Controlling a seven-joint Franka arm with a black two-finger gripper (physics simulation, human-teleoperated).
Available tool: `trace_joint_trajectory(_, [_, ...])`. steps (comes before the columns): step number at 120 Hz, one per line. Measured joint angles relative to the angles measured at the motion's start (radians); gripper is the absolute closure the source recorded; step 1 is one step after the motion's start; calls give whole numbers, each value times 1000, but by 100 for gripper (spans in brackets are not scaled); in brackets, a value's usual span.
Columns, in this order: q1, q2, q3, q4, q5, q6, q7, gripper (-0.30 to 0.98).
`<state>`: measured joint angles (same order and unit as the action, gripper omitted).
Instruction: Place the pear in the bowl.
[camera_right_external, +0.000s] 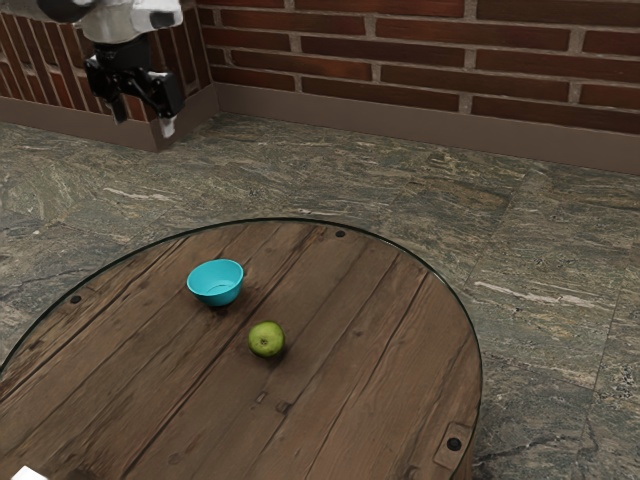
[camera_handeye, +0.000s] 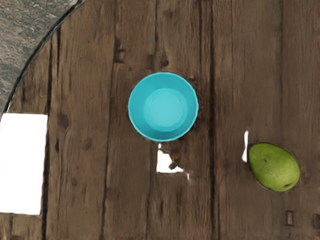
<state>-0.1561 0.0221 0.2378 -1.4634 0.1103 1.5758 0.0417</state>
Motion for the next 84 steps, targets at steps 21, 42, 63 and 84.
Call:
trace_joint_trajectory(21, [36,72,-56,-103,-53,52,26,0])
trace_joint_trajectory(42, [-100,304,-37,-117,-178,168,28,0])
trace_joint_trajectory(63, [-103,377,-11,-204,-305,289,26,0])
trace_joint_trajectory(84, [-104,394,15,-314,-394,402,-28,0])
